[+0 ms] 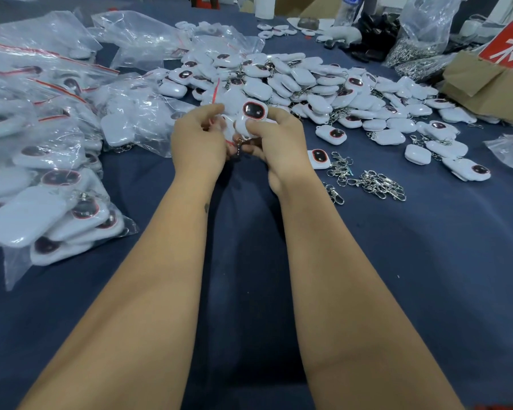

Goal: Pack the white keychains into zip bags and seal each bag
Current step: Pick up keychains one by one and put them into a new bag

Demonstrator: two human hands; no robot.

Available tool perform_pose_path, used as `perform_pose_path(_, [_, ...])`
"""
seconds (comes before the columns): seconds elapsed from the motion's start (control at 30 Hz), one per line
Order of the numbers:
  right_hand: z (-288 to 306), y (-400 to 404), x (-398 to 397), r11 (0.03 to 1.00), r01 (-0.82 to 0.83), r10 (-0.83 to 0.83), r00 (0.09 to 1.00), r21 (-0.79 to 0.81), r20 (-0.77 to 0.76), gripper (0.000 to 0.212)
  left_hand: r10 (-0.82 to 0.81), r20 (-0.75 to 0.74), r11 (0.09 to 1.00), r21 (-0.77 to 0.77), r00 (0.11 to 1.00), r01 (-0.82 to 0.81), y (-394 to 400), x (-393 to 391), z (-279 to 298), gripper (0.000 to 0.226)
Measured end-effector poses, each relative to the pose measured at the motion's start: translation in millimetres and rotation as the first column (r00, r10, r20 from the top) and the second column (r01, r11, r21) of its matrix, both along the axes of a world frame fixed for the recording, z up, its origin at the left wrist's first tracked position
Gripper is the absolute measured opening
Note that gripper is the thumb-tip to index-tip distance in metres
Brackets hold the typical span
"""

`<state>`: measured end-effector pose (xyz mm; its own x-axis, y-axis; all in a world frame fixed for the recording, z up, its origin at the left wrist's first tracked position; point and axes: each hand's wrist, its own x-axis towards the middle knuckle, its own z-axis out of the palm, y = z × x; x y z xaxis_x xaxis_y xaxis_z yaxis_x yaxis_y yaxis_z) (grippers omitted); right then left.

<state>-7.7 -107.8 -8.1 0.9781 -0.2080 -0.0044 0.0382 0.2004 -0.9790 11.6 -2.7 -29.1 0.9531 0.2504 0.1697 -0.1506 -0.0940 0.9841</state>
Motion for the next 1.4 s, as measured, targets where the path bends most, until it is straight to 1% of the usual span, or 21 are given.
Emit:
perform_pose_path(0.07, [-1.1,0.9,0.3,0.999,0.013,-0.013,1.000,-0.045,-0.003,0.022,-0.013,-0.015,1.000,-0.016,1.000,0.012,-0.3,-1.8,3.3,0.029])
perform_pose_path(0.2, [-2.8,1.4,2.6,0.991,0.002,-0.004,1.000,-0.137,-0.013,0.027,-0.079,-0.036,0.993,-0.096,0.996,0.075,-3.1,-9.3,12.3,0.031])
perform_pose_path(0.33, [-2.8,0.7,3.5,0.981,-0.017,0.011,0.999,-0.195,-0.031,0.029,-0.121,-0.031,0.987,-0.111,0.992,0.117,-4.6,-13.6,15.1,0.040])
perform_pose_path(0.4, [-2.7,0.8,3.3,0.980,-0.026,0.019,0.999,-0.198,-0.036,0.028,-0.129,-0.030,0.987,-0.104,0.991,0.125,-4.1,-13.4,14.5,0.038])
perform_pose_path(0.53, [-3.7,0.3,3.2,0.986,-0.047,0.042,0.999,-0.162,-0.034,0.027,-0.147,-0.025,0.989,-0.036,0.989,0.146,-4.8,-12.5,12.5,0.019])
perform_pose_path(0.67, [-2.6,0.3,3.0,0.986,-0.084,0.078,0.996,-0.142,-0.045,0.027,-0.140,-0.022,0.990,-0.005,0.990,0.140,-4.6,-9.9,10.5,0.016])
perform_pose_path(0.77, [0.0,0.5,4.3,0.993,-0.080,0.075,0.995,-0.090,-0.061,0.025,-0.140,-0.023,0.990,-0.003,0.990,0.140,-4.1,-9.7,10.1,0.014])
perform_pose_path(0.87, [2.1,0.6,3.8,0.997,-0.061,0.057,0.995,-0.048,-0.080,0.030,-0.142,-0.034,0.990,-0.002,0.989,0.142,-3.3,-8.5,9.4,0.014])
perform_pose_path(1.03, [1.3,-0.6,1.6,0.994,-0.078,0.075,0.996,-0.080,-0.043,0.022,-0.143,-0.043,0.990,0.002,0.989,0.143,-4.0,-7.2,8.2,0.013])
perform_pose_path(1.23, [-0.4,0.3,2.8,0.985,-0.070,0.065,0.997,-0.155,-0.035,0.021,-0.143,-0.037,0.990,0.013,0.989,0.143,-4.5,-5.9,8.2,0.009])
perform_pose_path(1.4, [-0.2,1.3,4.3,0.987,-0.066,0.060,0.997,-0.144,-0.043,0.021,-0.134,-0.036,0.990,0.038,0.990,0.135,-4.5,-4.2,6.5,0.010])
